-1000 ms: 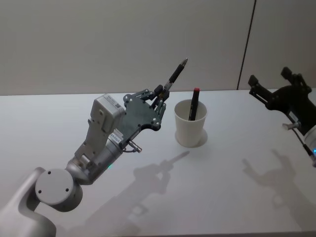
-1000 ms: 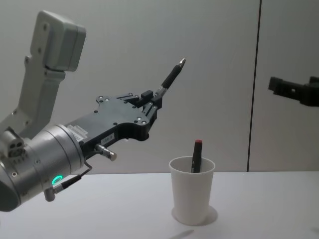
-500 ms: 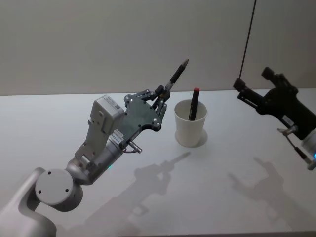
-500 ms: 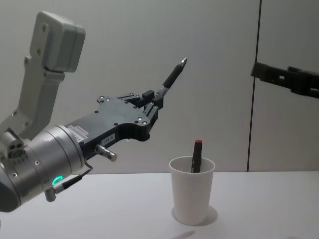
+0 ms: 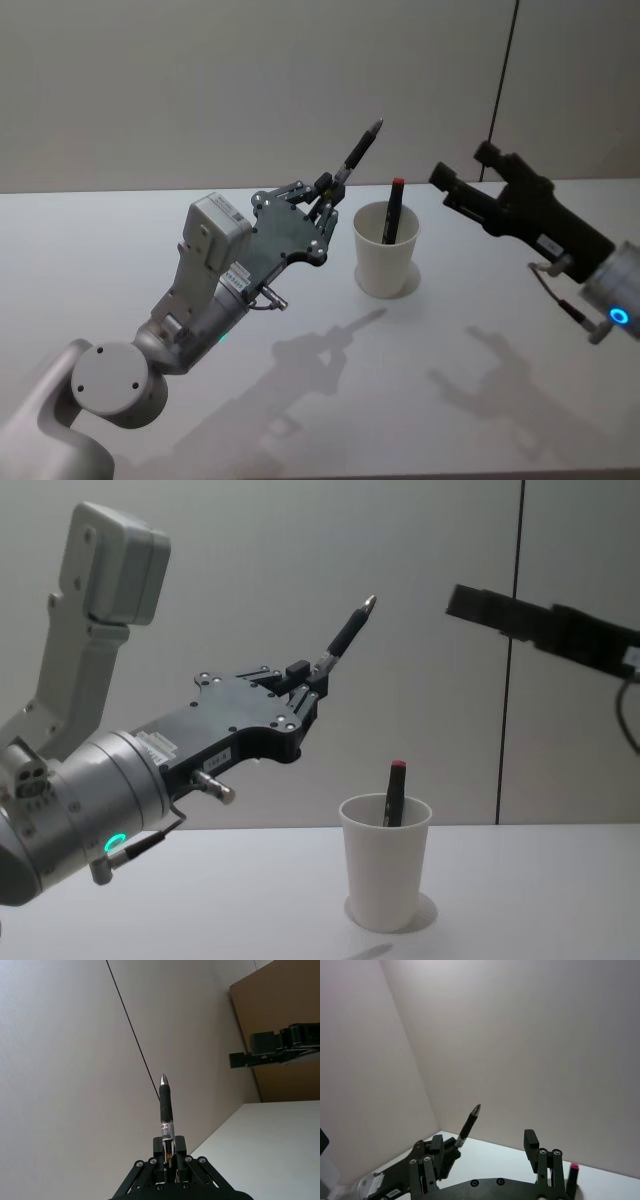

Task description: Place the pen into the pen holder.

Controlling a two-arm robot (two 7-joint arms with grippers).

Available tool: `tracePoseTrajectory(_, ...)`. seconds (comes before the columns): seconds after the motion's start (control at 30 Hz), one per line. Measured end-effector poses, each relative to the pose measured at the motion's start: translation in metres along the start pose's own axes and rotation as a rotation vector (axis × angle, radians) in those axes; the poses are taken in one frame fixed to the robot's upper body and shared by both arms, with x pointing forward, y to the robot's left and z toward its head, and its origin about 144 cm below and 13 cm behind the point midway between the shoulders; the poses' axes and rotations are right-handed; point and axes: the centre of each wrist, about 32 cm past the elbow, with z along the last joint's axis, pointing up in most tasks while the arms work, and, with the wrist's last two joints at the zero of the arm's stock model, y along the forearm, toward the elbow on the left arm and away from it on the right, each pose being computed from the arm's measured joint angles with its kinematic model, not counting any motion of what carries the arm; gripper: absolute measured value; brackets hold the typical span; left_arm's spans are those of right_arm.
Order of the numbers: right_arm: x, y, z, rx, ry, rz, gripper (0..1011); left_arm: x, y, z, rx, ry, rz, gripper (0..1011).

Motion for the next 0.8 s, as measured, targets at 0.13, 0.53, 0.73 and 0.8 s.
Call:
tracePoseTrajectory(0.13,0.001,0.007,-0.003,-0.002,0.039,0.024,1002,0.0,0.0,0.0,0.0,0.0,0.0,144)
tracePoseTrajectory(0.53,0.006,0.028,-0.013,-0.009,0.131,0.062,1001,0.0,0.0,0.0,-0.001,0.0,-0.001,144)
tracePoseTrajectory(0.73,0.007,0.038,-0.019,-0.015,0.16,0.07,1001,0.0,0.0,0.0,-0.001,-0.001,-0.001,144)
tracePoseTrajectory(0.8,0.008,0.043,-0.022,-0.02,0.175,0.073,1001,0.0,0.0,0.0,-0.001,-0.001,-0.001,144)
